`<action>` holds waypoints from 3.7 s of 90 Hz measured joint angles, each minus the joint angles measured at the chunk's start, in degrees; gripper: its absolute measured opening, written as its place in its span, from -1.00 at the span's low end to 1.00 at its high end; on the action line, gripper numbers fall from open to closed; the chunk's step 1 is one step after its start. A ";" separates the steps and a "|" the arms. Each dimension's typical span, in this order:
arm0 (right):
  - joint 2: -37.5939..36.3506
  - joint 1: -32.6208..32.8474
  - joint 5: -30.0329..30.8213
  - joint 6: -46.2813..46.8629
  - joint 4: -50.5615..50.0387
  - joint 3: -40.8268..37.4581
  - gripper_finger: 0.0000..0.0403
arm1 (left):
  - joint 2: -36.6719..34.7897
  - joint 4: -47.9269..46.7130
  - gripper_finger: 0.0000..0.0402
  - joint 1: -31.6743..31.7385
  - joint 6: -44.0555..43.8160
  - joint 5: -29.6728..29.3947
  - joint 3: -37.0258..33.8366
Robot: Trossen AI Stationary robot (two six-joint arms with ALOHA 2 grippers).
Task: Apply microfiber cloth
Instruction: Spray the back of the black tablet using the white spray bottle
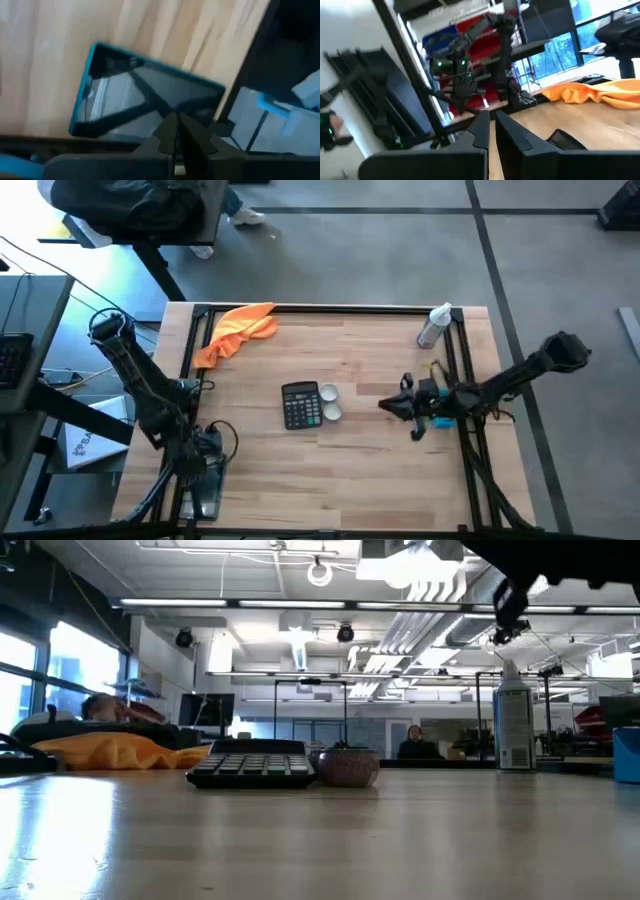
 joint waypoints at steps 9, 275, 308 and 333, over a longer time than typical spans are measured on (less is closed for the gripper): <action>5.59 0.60 -0.01 -1.68 -2.05 5.50 -1.00 | 2.85 0.00 -1.00 -0.89 0.08 0.22 0.00; 80.26 -2.35 3.83 -79.14 -57.68 89.35 -0.29 | 8.33 25.71 -1.00 13.07 26.46 -26.90 -19.53; 80.41 -2.11 3.10 -79.10 -56.25 89.29 -0.29 | 8.50 26.94 -1.00 13.18 27.11 -27.63 -19.63; 79.84 -2.22 3.77 -76.39 -64.07 89.43 -0.29 | 8.50 27.17 -1.00 13.27 27.73 -27.31 -19.61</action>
